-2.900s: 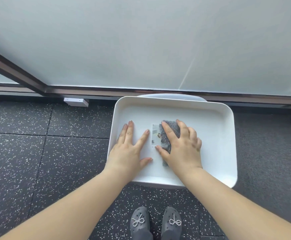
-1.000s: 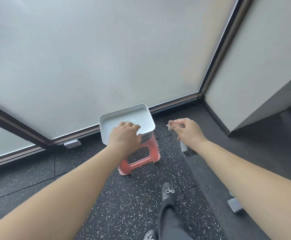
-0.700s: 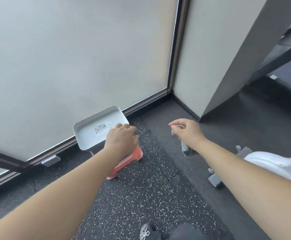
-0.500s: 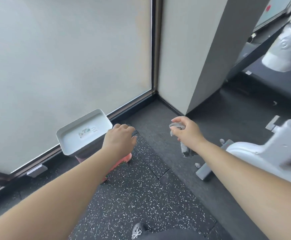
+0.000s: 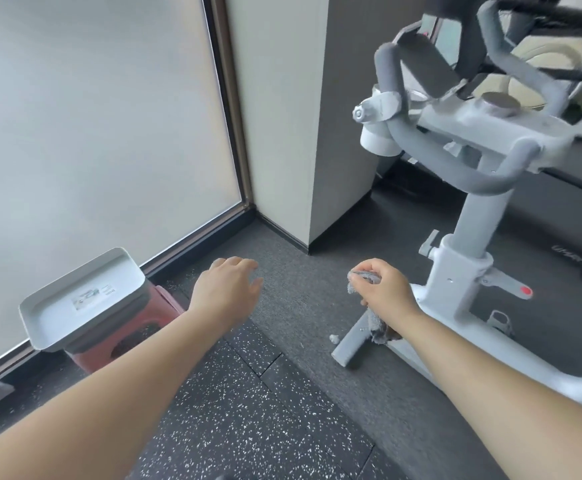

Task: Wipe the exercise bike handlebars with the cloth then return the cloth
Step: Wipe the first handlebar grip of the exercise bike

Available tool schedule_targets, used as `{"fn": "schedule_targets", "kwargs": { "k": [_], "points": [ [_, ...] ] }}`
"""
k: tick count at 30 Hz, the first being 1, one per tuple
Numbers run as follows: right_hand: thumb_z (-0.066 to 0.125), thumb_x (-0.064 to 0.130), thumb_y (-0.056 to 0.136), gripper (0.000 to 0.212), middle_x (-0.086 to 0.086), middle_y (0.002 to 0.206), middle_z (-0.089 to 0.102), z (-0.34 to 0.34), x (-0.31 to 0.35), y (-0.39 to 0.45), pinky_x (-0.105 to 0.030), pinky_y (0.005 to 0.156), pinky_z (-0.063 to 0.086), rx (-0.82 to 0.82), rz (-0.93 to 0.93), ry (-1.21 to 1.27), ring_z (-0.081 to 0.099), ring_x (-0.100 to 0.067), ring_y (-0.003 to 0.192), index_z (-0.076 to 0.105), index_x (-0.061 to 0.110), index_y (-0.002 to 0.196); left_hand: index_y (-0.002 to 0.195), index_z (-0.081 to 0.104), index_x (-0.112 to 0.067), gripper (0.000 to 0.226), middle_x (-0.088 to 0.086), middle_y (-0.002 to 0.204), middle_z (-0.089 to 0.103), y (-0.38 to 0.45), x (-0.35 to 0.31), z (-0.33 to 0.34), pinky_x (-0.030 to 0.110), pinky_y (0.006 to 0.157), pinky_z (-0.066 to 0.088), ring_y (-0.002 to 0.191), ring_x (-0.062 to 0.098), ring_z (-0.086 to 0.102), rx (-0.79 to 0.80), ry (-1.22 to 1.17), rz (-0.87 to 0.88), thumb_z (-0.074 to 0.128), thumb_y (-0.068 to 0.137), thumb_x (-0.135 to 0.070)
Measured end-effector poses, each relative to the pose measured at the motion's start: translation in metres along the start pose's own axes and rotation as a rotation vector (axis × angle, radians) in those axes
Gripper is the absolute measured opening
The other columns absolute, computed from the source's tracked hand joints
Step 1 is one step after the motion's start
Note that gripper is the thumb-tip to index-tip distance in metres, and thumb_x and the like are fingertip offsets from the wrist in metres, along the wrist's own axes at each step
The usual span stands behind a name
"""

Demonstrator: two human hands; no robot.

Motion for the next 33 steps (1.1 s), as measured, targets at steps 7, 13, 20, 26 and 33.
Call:
{"fn": "schedule_targets", "kwargs": {
  "k": [7, 13, 20, 26, 33],
  "points": [
    [0.064, 0.034, 0.084, 0.004, 0.007, 0.089, 0.069, -0.044, -0.001, -0.003, -0.038, 0.071, 0.057, -0.060, -0.026, 0.036, 0.069, -0.023, 0.070, 0.063, 0.030, 0.084, 0.130, 0.050, -0.032, 0.040, -0.008, 0.134, 0.053, 0.026, -0.061, -0.021, 0.038, 0.096, 0.042, 0.126, 0.017, 0.044, -0.060, -0.128, 0.049, 0.041, 0.094, -0.046],
    [0.066, 0.035, 0.083, 0.003, 0.010, 0.085, 0.069, -0.067, 0.029, 0.011, -0.037, 0.070, 0.058, -0.161, -0.101, 0.088, 0.067, -0.020, 0.067, 0.064, 0.033, 0.084, 0.127, 0.054, -0.034, 0.037, -0.010, 0.127, 0.058, 0.063, -0.097, -0.051, 0.036, 0.098, 0.044, 0.116, 0.014, 0.051, -0.125, -0.339, 0.139, 0.046, 0.092, -0.045],
    [0.069, 0.026, 0.085, 0.009, 0.011, 0.087, 0.068, -0.089, 0.084, 0.034, -0.011, 0.054, 0.047, -0.196, -0.210, 0.134, 0.063, -0.005, 0.056, 0.068, 0.024, 0.093, 0.126, 0.052, -0.038, 0.037, -0.014, 0.125, 0.055, 0.105, -0.120, -0.091, 0.032, 0.094, 0.044, 0.115, 0.009, 0.052, -0.218, -0.492, 0.249, 0.050, 0.090, -0.046],
    [0.074, 0.033, 0.079, 0.017, 0.016, 0.086, 0.071, -0.107, 0.123, 0.053, -0.023, 0.074, 0.054, -0.201, -0.333, 0.169, 0.067, -0.003, 0.072, 0.068, 0.032, 0.095, 0.120, 0.056, -0.039, 0.033, -0.017, 0.117, 0.057, 0.135, -0.128, -0.112, 0.037, 0.095, 0.047, 0.107, 0.006, 0.055, -0.281, -0.649, 0.315, 0.056, 0.088, -0.043],
    [0.078, 0.037, 0.074, 0.030, 0.008, 0.113, 0.064, -0.146, 0.158, 0.097, -0.017, 0.091, 0.046, -0.156, -0.463, 0.098, 0.061, -0.001, 0.100, 0.068, 0.036, 0.101, 0.124, 0.055, -0.036, 0.038, -0.021, 0.113, 0.053, 0.165, -0.148, -0.135, 0.031, 0.094, 0.046, 0.106, 0.002, 0.055, -0.372, -0.758, 0.351, 0.061, 0.086, -0.040]
  ]
}}
Point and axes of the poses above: each hand's wrist, its own y-axis towards the middle knuckle, its own z-axis out of the palm, x = y × z, the point moved 2 cm from there along y, towards the middle knuckle
